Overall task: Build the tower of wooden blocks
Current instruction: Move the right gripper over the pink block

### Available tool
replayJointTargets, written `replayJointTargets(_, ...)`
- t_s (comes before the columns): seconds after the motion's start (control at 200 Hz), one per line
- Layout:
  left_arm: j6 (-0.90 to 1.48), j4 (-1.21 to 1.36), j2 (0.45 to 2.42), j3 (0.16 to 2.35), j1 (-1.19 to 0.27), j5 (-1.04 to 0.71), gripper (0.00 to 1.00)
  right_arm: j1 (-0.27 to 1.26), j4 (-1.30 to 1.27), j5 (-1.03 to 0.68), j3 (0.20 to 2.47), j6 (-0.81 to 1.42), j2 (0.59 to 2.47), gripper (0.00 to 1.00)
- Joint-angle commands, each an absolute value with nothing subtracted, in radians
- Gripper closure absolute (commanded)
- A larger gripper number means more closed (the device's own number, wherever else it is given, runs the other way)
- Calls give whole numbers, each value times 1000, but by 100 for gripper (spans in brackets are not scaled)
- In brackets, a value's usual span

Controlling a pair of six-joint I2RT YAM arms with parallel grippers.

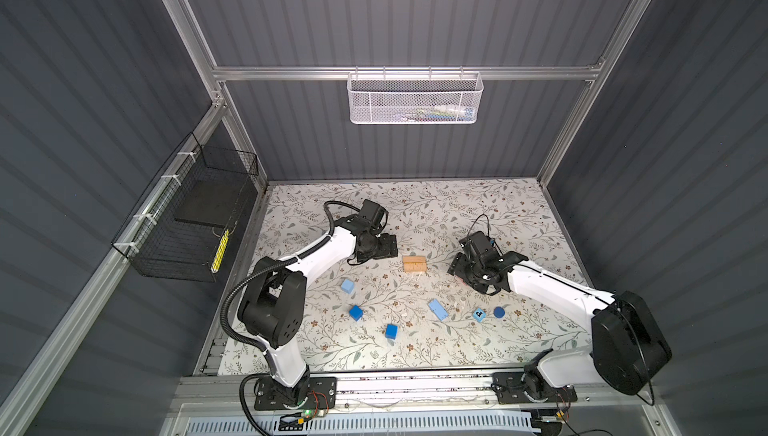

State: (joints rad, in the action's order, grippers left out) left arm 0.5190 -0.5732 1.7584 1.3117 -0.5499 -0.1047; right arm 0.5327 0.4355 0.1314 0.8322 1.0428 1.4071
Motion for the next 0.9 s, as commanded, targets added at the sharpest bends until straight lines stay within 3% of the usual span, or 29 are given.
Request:
replayJointTargets(0.0,480,-611,1761,1347,-548,-91,13,538,467,214,831,1154,1412,19)
replayJointTargets(0.445,424,-644,1822,1437,-545,-115,9,481,461,151,897,1219,1546,11)
replayJointTargets(0.895,397,-646,1887,1474,-539,-139,8,429,445,88,932,1233,1622,10)
